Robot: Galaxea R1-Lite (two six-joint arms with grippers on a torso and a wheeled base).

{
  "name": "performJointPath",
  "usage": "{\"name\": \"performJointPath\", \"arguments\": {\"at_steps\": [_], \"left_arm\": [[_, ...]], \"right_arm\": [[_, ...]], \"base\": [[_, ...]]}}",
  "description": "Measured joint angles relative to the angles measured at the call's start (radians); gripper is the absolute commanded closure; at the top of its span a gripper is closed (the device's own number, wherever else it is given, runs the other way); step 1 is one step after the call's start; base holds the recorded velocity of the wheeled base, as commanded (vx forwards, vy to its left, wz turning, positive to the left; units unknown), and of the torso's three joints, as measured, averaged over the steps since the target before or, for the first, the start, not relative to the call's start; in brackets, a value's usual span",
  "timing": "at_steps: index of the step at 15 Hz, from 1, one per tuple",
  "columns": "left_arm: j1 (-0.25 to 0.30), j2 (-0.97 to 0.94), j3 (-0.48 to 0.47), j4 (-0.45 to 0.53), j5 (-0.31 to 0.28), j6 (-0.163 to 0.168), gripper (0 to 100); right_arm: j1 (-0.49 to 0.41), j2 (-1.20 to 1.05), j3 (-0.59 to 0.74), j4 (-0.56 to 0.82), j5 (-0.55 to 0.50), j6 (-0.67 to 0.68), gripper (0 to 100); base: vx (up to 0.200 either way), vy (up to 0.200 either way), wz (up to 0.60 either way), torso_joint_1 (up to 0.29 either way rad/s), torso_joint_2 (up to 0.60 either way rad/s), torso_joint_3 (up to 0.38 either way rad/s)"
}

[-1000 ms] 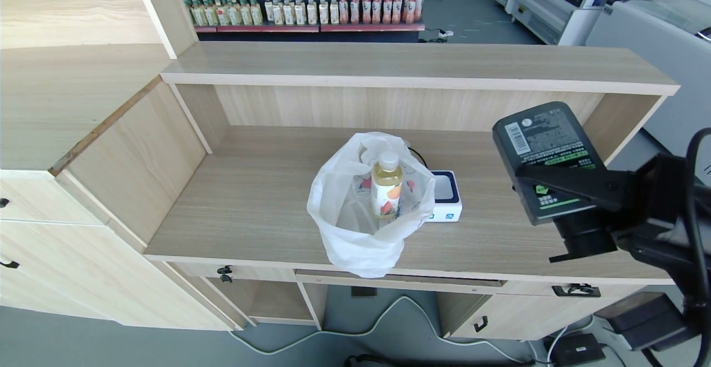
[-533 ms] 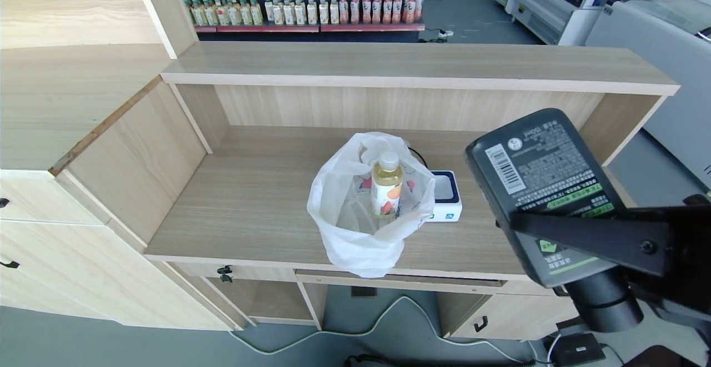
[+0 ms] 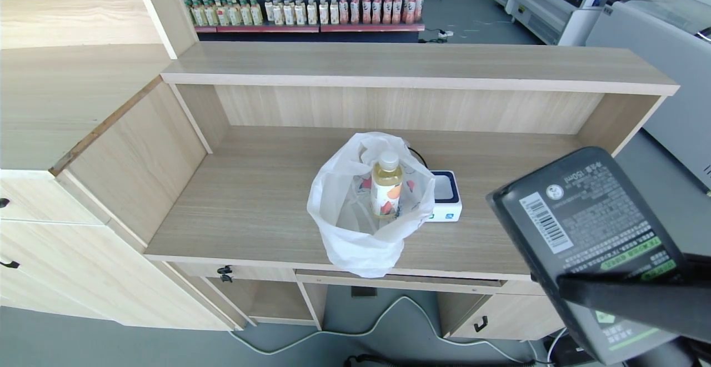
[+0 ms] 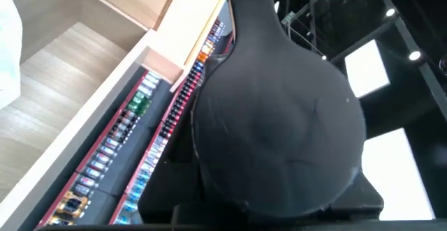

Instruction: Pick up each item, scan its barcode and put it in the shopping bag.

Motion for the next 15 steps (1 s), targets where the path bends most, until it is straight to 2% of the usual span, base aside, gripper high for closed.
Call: {"name": "performJointPath", "arguments": {"at_steps": [8, 15], "left_arm": [[0.000, 0.000, 0.000, 0.000, 0.000, 0.000, 0], [0.000, 0.000, 0.000, 0.000, 0.000, 0.000, 0]], "right_arm": [[0.019, -0.031, 0.011, 0.009, 0.000, -0.003, 100], [0.060, -0.033, 0.014, 0.088, 0.000, -0.027, 100]], "base": [[0.000, 0.000, 0.00, 0.000, 0.00, 0.000], [0.000, 0.000, 0.00, 0.000, 0.00, 0.000]]}}
